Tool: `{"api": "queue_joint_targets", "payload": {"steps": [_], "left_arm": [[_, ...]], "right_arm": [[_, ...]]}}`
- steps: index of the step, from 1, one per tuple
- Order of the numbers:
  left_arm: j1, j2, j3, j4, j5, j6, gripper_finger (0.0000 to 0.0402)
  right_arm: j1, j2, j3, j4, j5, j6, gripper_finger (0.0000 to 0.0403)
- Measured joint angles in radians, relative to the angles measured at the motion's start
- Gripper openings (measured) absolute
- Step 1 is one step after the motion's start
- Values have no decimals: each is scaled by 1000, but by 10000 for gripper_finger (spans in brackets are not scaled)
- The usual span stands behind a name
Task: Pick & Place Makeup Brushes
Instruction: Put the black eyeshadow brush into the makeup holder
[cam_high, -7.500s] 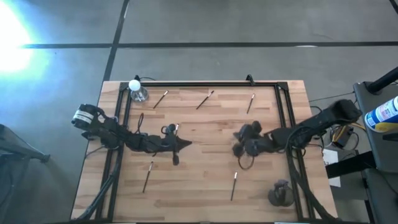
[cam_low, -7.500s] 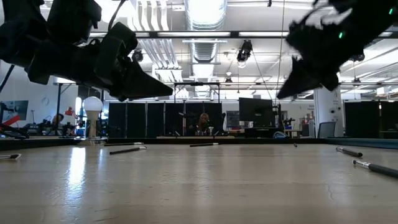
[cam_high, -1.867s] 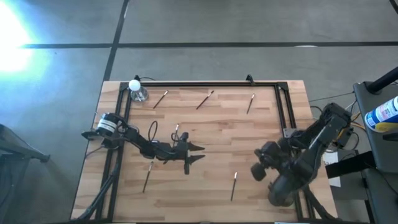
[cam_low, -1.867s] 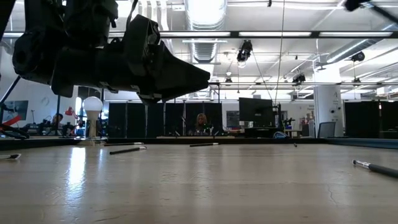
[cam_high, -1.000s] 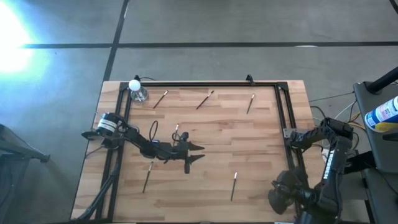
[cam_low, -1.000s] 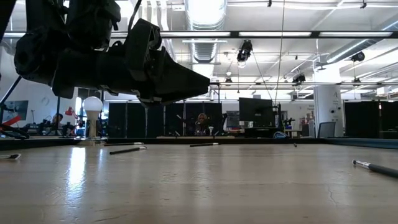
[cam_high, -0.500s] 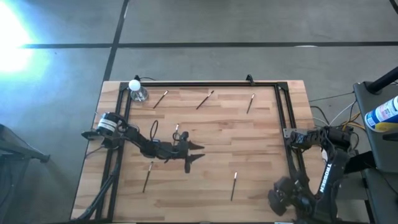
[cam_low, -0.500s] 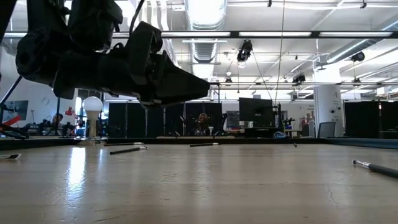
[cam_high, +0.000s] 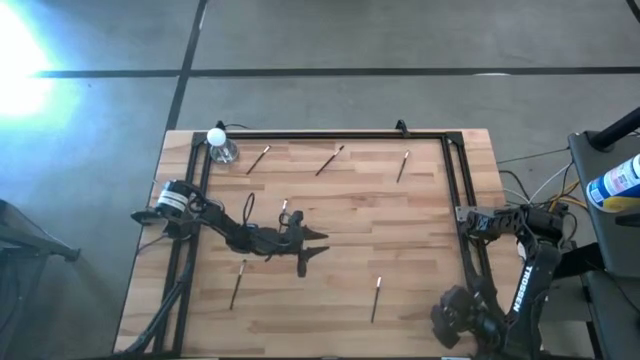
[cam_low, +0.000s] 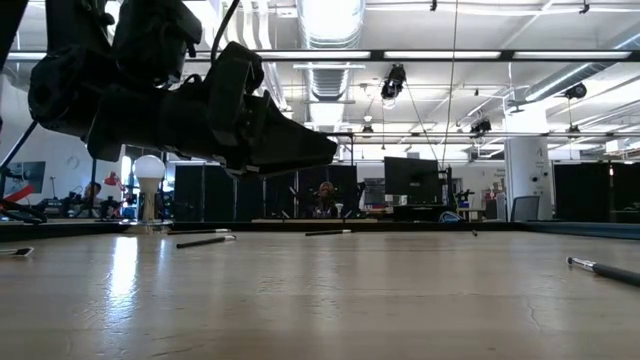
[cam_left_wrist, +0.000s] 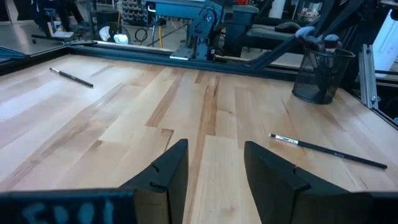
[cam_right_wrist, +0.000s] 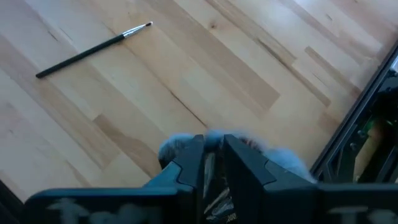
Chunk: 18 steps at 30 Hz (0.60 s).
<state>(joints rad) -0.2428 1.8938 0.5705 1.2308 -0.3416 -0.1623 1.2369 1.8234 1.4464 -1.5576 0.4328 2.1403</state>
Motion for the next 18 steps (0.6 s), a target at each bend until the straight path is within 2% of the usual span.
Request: {"api": "queue_joint_targets", "payload": {"steps": [8, 12, 15, 18], "left_arm": [[1, 0, 0, 1, 0, 0, 149], [1, 0, 0, 1, 1, 2, 149], [1, 0, 0, 1, 3, 3, 149], [1, 0, 0, 2, 3, 12, 142]], "right_arm": [[0, -3, 8, -12, 2, -5, 108], [-17, -7, 11, -13, 37, -63, 129], [-50, -17, 11, -12, 70, -126, 128], [-91, -34, 11, 13, 135, -278, 107]]}}
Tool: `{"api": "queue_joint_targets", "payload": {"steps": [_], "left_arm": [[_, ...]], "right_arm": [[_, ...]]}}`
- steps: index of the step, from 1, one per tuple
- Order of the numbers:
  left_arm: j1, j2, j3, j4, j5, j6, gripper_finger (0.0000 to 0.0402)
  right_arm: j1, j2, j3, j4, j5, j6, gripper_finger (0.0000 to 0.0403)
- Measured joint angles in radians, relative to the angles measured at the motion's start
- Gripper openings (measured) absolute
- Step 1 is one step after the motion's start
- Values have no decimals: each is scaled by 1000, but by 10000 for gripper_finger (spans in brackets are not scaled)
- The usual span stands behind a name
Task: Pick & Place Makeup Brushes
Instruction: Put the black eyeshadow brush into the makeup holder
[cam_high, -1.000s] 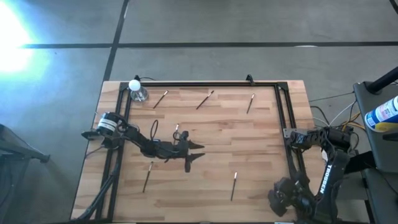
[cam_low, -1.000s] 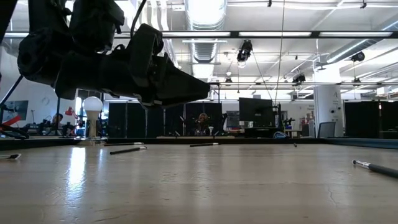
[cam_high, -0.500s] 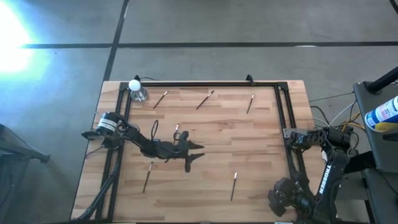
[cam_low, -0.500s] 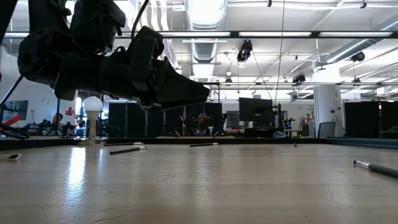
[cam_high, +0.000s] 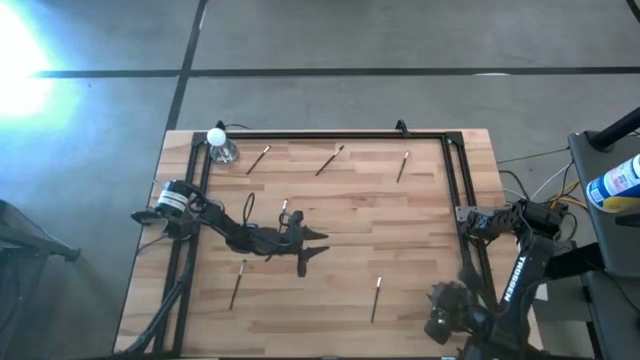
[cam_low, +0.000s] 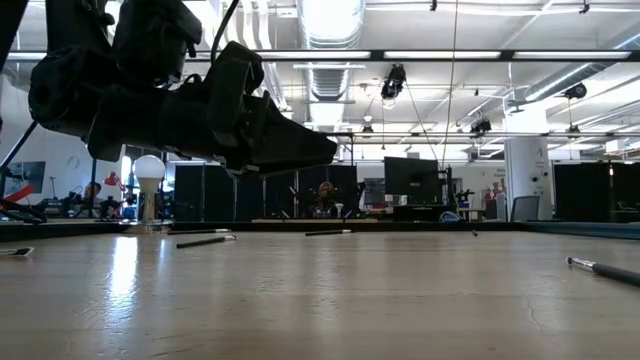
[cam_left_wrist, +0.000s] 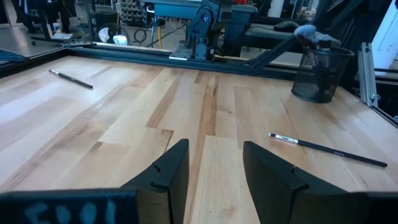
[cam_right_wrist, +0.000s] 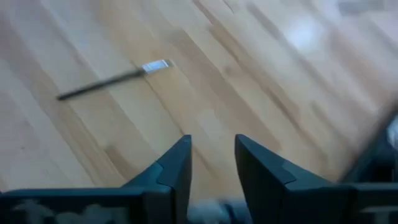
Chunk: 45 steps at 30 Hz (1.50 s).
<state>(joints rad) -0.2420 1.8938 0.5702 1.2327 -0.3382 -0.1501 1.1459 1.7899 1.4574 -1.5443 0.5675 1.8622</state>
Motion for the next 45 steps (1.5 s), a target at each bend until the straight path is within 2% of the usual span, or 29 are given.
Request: {"api": "queue_joint_targets", "payload": {"steps": [7, 13, 20, 24, 28, 33, 38, 41, 45], "left_arm": [[0, 0, 0, -3, 6, 22, 98], [0, 0, -1, -5, 7, 23, 54], [0, 0, -2, -11, 8, 41, 19], [0, 0, -2, -15, 8, 41, 8], [0, 0, -2, -19, 11, 42, 1], [0, 0, -2, -39, 11, 43, 0], [0, -56, -3, -147, 12, 43, 0], [0, -143, -5, -287, 12, 26, 0], [-8, -262, -31, -417, 7, 7, 0]], "right_arm": [[-148, -70, -9, 74, 175, -433, 16], [-301, -157, -100, 260, 217, -752, 8], [-404, -285, -295, 535, 186, -966, 8], [-441, -378, -441, 773, 191, -1111, 8], [-483, -477, -604, 1085, 191, -1336, 8], [-565, -566, -808, 1555, 126, -1689, 8], [-700, -553, -951, 1984, 118, -1843, 8], [-802, -529, -976, 2083, 66, -1892, 8], [-965, -504, -975, 2131, -118, -1910, 8]]}}
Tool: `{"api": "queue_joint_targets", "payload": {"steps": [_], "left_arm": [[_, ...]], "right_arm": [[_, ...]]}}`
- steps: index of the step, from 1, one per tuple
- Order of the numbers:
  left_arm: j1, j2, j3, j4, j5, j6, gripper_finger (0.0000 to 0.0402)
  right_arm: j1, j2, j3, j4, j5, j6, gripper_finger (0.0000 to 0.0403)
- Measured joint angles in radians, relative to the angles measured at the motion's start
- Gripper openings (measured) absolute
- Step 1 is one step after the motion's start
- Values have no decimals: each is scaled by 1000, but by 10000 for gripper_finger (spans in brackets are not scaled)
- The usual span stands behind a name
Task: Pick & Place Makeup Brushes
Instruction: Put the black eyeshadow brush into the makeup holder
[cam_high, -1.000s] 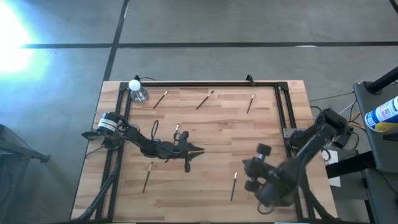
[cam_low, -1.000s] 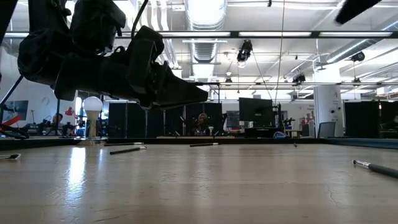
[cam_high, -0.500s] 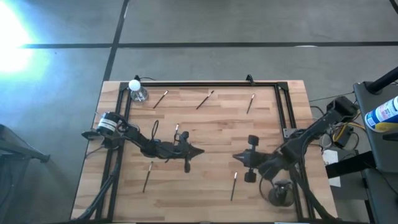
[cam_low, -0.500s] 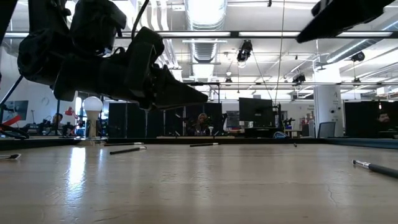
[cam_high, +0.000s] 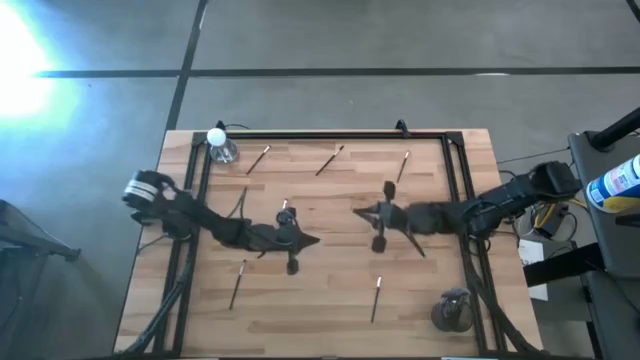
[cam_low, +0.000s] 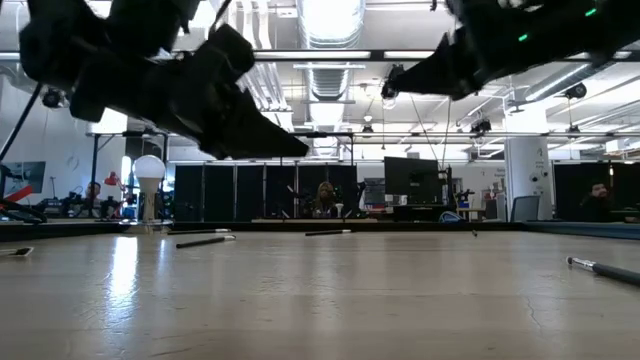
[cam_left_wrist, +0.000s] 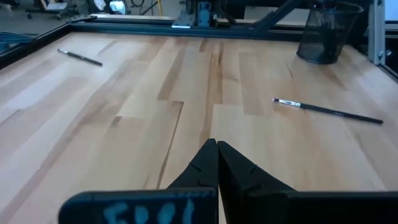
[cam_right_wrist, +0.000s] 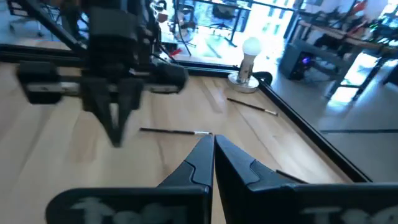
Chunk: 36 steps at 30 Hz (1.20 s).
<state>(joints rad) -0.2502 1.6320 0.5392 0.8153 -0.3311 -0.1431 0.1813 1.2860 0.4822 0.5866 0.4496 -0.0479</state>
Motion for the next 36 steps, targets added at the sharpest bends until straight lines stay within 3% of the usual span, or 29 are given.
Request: {"api": "queue_joint_targets", "payload": {"steps": [5, 10, 15, 19, 23, 27, 36], "left_arm": [[-3, -133, -75, -80, -17, -77, 0], [-11, -279, -118, -346, -112, -206, 0], [-18, -411, -114, -710, -290, -379, 0], [-14, -474, -114, -875, -277, -497, 5], [8, -469, -116, -951, -204, -617, 26], [35, -418, -107, -958, -196, -664, 65], [204, -272, -22, -945, -130, -615, 130]], "right_arm": [[-175, 63, 22, 120, -210, -18, 8], [-274, 124, 40, 197, -214, -38, 8], [-302, 152, 62, 215, -215, -41, 8], [-303, 157, 72, 216, -215, -63, 8], [-302, 153, 73, 217, -215, -65, 8], [-302, 149, 73, 217, -215, -69, 8], [-302, 149, 73, 214, -215, -69, 8]]}}
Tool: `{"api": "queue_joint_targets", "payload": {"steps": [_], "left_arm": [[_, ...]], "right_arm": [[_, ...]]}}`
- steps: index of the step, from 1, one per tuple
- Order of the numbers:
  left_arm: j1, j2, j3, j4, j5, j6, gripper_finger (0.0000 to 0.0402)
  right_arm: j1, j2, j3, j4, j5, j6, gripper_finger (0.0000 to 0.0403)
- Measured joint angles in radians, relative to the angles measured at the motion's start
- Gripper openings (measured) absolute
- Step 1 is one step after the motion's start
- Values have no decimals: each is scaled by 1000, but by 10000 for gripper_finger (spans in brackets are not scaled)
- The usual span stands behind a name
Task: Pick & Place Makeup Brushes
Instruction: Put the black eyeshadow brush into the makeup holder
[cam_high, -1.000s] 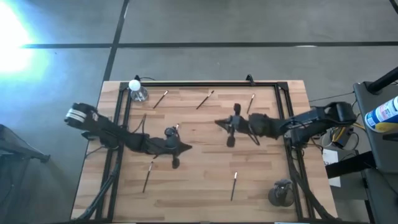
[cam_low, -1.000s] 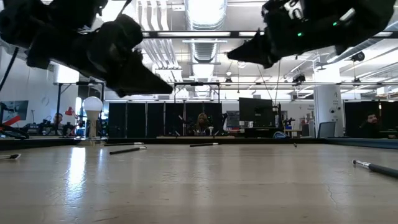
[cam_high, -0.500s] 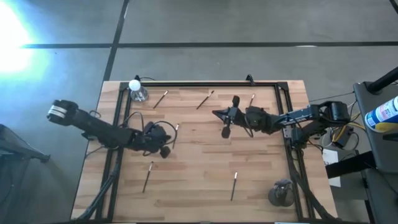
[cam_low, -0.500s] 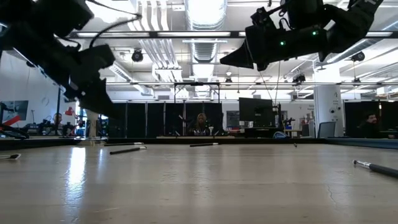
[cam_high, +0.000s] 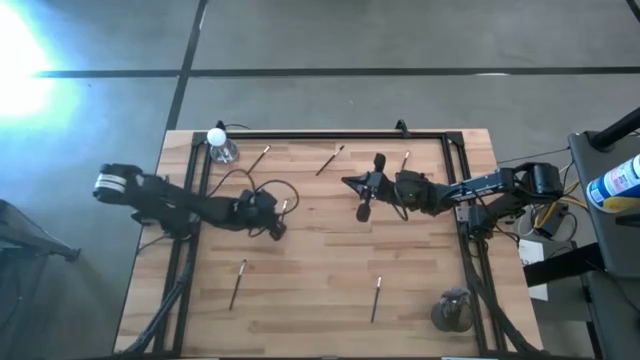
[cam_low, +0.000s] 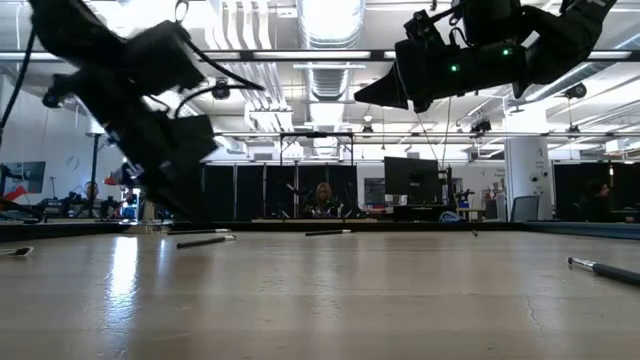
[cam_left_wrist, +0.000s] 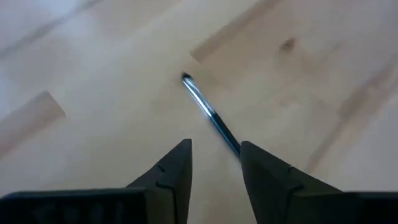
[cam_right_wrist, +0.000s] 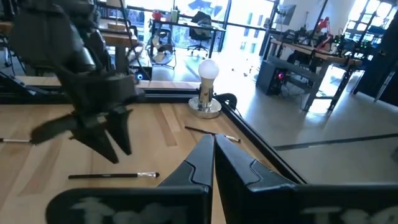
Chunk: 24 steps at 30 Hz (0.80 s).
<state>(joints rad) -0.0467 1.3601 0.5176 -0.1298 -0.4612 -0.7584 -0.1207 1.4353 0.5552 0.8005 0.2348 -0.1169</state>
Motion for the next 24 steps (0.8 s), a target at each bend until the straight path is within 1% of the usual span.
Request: {"api": "queue_joint_targets", "payload": {"steps": [6, 9, 13, 19, 24], "left_arm": [[107, 28, 60, -9, -2, 170, 133], [198, 19, 88, -42, 2, 235, 133], [358, 25, 123, -71, 54, 325, 133], [618, 80, 217, -117, 211, 449, 133], [747, 155, 319, -185, 224, 508, 133]], "right_arm": [[0, 0, 0, -1, 0, 0, 8], [0, 0, 0, -1, 0, 0, 8], [0, 0, 0, -1, 0, 0, 8], [0, 0, 0, -1, 1, -22, 8], [0, 0, 0, -1, 0, -27, 8]]}}
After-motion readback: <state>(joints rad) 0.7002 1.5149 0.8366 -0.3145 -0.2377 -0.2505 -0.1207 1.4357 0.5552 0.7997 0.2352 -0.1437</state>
